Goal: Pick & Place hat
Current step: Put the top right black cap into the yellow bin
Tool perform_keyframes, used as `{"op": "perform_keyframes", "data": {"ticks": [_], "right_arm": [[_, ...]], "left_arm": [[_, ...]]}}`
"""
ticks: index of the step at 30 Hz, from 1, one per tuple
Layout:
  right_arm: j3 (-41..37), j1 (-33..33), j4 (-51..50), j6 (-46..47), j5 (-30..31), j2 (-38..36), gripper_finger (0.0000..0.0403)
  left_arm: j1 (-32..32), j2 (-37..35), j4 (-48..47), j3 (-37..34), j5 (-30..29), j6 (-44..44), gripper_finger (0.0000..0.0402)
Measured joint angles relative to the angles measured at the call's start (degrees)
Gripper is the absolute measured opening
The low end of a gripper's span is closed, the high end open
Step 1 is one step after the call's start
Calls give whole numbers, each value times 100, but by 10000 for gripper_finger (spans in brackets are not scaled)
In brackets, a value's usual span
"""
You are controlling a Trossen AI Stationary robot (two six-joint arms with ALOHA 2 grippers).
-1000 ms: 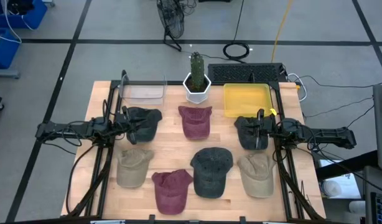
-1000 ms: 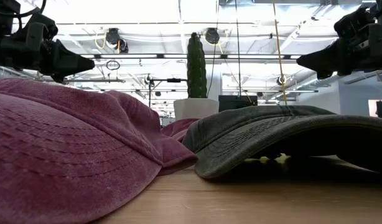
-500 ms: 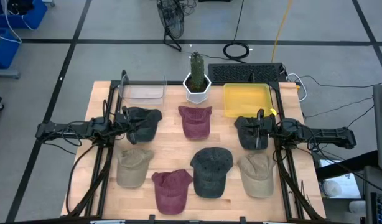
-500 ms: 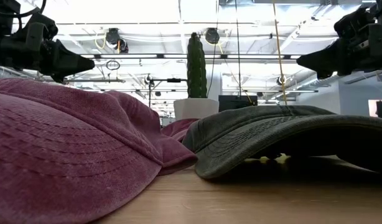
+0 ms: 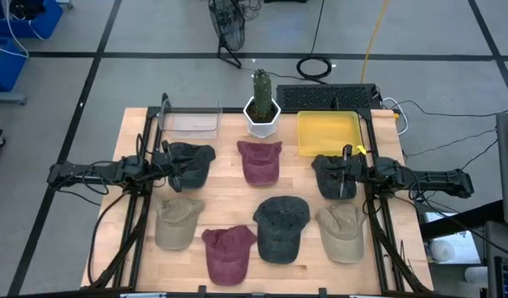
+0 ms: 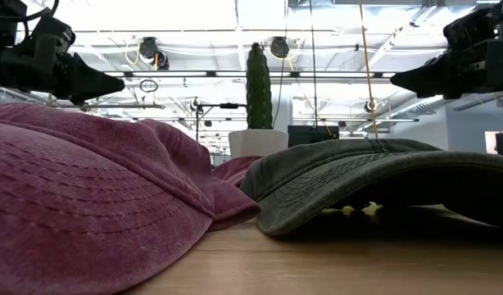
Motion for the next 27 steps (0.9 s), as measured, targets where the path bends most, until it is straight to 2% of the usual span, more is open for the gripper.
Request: {"op": "perform_keyframes", "data": {"ticks": [10,15,19,22,27], "right_arm": [[0,0,0,28,-2,0,0],[1,0,0,1268,-2,0,0],[1,0,5,2312,-2,0,0],[0,0,184,2566,-2,0,0],[0,0,528,2863,-9,0,0]], "left_arm": [[-2,0,-2,2,-2,120,47],[0,-1,0,2,0,71,47],[-1,0,2,0,8,-626,47],[-2,-1,2,1,11,-1097,47],[-2,0,163,0,20,-1389,47]]}}
